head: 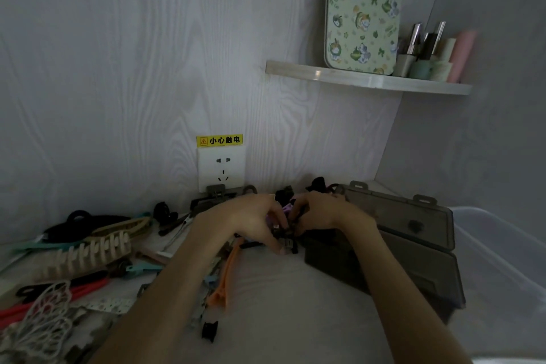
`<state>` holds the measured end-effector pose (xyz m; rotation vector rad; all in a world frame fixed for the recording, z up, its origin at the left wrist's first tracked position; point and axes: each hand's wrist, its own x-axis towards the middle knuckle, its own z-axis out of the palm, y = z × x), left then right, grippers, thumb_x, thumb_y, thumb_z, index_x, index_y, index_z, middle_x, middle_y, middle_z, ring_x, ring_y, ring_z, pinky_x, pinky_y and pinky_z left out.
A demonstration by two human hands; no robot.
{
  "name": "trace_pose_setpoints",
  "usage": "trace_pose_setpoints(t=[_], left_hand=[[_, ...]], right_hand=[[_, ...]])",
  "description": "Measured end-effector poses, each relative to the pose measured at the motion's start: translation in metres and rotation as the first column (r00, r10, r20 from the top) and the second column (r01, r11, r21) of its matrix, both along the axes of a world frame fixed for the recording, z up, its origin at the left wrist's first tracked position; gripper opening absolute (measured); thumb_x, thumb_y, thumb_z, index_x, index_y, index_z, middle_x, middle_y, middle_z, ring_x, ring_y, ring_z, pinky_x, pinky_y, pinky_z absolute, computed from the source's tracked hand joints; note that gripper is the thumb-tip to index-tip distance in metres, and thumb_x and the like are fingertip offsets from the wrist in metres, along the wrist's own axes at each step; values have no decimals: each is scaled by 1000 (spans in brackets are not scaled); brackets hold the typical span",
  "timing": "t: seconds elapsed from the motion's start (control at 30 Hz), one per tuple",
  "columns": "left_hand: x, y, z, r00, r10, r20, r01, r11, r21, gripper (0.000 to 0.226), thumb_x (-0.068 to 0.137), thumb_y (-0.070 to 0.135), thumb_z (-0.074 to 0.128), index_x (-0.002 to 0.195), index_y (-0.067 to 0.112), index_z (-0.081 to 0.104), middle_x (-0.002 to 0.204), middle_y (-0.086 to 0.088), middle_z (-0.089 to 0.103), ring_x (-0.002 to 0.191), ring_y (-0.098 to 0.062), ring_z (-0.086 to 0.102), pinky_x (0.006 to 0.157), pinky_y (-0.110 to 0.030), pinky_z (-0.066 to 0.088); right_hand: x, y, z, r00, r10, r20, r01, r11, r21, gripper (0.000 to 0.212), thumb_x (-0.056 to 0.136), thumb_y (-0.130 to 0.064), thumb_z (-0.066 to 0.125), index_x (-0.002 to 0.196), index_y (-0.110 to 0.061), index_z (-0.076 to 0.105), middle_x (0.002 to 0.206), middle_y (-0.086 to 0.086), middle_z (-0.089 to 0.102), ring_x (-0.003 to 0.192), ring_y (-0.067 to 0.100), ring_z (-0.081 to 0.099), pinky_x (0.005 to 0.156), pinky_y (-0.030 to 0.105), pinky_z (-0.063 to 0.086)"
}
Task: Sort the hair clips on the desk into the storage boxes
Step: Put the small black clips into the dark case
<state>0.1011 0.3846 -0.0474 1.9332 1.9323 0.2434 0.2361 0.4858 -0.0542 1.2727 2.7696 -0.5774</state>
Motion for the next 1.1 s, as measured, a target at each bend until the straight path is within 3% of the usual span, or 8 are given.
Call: trace_pose_setpoints(t=[0.17, 0.33, 0.43, 0.53, 0.67, 0.77, 0.93, 1.1], left_hand=[[5, 5, -13, 996, 60, -72, -53, 993, 105, 38, 71, 46, 74, 104, 28, 68, 102, 9, 64, 91, -10, 57, 73, -24, 44], [-3, 5, -16, 994, 77, -77, -63, 984, 167, 26, 78, 47, 68, 99, 32, 72, 99, 13, 69, 91, -9, 61, 74, -28, 49], [-11, 5, -16, 996, 72, 58, -80, 984, 161, 26, 83, 44, 63, 101, 27, 71, 84, 17, 61, 82, -7, 57, 73, -26, 49], [-15, 7, -13, 974, 128, 188, -172, 957, 236, 27, 87, 43, 58, 97, 21, 70, 94, 6, 69, 87, -12, 63, 81, -34, 52], [-10, 8, -10, 918, 181, 353, -304, 892, 334, 25, 92, 42, 51, 99, 23, 65, 90, 4, 72, 79, -14, 68, 83, -40, 54], [5, 6, -1, 888, 89, 450, -278, 885, 373, 22, 92, 38, 52, 103, 23, 64, 81, 8, 72, 71, -6, 67, 82, -36, 54], [35, 1, 15, 856, -110, 505, -86, 933, 349, 22, 90, 33, 58, 111, 28, 62, 92, 12, 69, 82, 0, 64, 80, -19, 50], [18, 0, 15, 916, -6, 401, -116, 953, 281, 37, 89, 20, 61, 125, 25, 57, 111, -1, 68, 101, -9, 63, 93, -29, 49]], right_hand=[[-1, -1, -10, 983, -22, -182, 43, 992, 115, 17, 76, -31, 69, 93, -33, 70, 100, -9, 66, 109, 12, 54, 114, 45, 17], [-1, 1, -13, 927, -4, -375, 76, 981, 178, 18, 81, -32, 66, 99, -31, 68, 90, -9, 68, 98, 11, 61, 106, 46, 34], [3, 3, -10, 801, -36, -597, 92, 994, 63, 19, 82, -25, 67, 101, -24, 68, 96, -4, 68, 97, 14, 62, 98, 37, 46], [14, -1, 7, 643, -128, -755, 47, 991, -129, 18, 85, -13, 65, 102, -17, 67, 93, 5, 67, 82, 13, 63, 69, 7, 49], [36, -10, 26, 564, -251, -787, -14, 950, -313, 22, 84, -10, 65, 105, -17, 68, 96, 4, 69, 81, 16, 68, 78, 13, 54], [55, -17, 38, 604, -282, -745, 9, 938, -347, 21, 85, -13, 65, 105, -16, 68, 95, 4, 69, 78, 13, 68, 73, 11, 54], [86, -23, 57, 937, -71, -343, 33, 993, -114, 18, 84, -23, 66, 102, -26, 66, 84, 1, 71, 73, 11, 66, 74, 20, 50], [84, -21, 58, 934, -124, -334, 116, 992, -44, 23, 86, -9, 59, 106, -18, 66, 94, 3, 69, 67, 6, 58, 68, 20, 47]])
